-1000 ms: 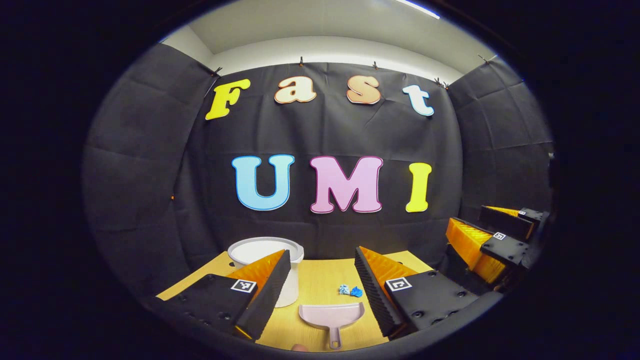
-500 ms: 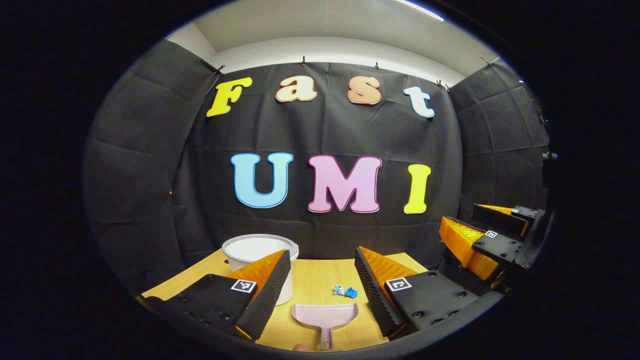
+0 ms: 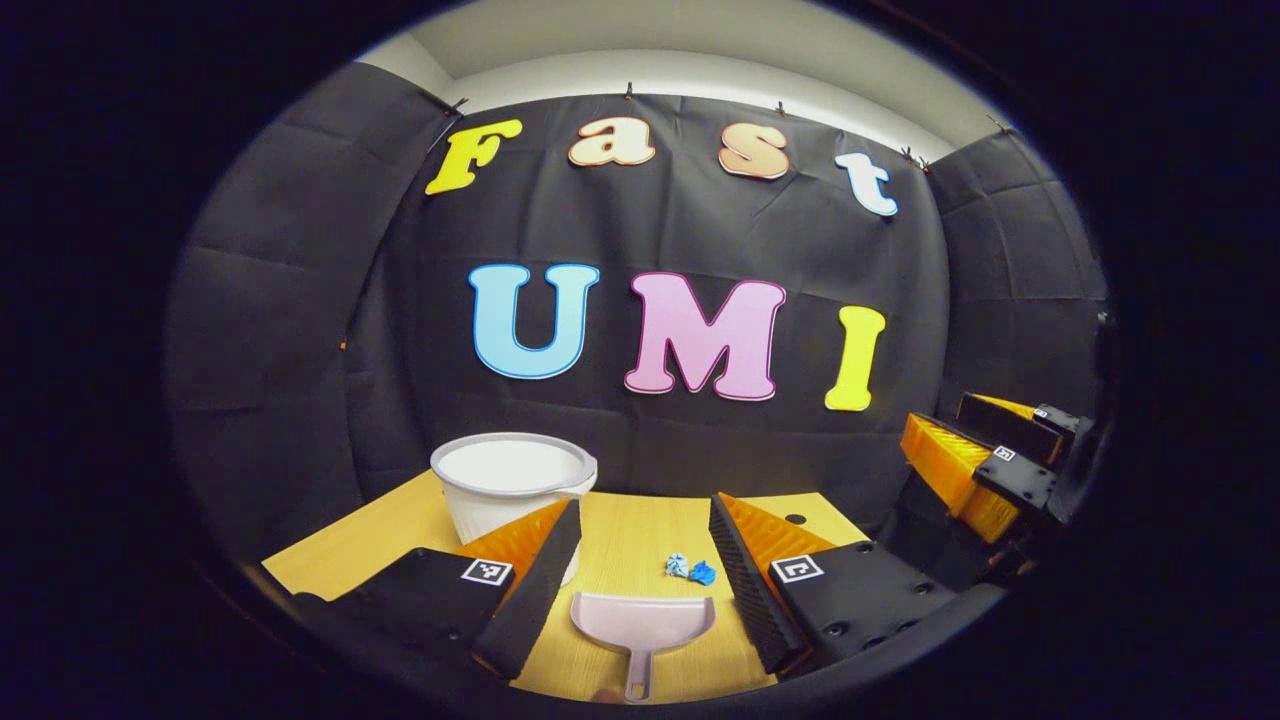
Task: Pick up the small broom and dustpan from the desktop, sweep the trash into the dustpan with the broom, and then empty the trash into the garbage bin.
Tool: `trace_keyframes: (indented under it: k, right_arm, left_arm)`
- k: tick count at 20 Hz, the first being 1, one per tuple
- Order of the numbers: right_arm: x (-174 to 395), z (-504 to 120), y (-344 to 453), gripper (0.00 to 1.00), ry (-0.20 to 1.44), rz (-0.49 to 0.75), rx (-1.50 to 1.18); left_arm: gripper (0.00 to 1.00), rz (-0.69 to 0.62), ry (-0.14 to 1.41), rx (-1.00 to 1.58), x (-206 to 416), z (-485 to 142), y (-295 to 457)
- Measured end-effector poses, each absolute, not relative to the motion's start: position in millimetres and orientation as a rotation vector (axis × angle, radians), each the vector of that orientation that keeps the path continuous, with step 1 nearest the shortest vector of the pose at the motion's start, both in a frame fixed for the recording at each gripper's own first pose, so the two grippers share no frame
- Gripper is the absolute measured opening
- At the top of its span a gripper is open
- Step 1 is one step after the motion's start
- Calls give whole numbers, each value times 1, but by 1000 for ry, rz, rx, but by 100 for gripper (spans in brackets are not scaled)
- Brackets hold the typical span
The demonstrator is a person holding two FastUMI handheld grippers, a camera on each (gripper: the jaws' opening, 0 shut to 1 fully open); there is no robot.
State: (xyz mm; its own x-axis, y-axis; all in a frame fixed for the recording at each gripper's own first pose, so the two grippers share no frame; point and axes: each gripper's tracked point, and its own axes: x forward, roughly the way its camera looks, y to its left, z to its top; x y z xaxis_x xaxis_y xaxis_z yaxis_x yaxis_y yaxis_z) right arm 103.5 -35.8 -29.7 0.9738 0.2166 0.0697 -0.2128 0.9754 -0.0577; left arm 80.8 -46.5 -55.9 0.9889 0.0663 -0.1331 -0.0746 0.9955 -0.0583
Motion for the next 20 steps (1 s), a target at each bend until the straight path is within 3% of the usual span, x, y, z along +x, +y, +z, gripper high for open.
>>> trace_keyframes:
  k: [6,10,20]
  right_arm:
    - [136,-60,-38,95,-20,254,-38]
    - [153,-85,-42,95,23,272,-41]
    - [155,-155,-52,95,188,320,-23]
  left_arm:
    - [77,102,453,-227,103,-169,-47]
    - [79,99,763,-294,94,-252,-68]
    - [79,104,1132,-133,103,-344,-70]
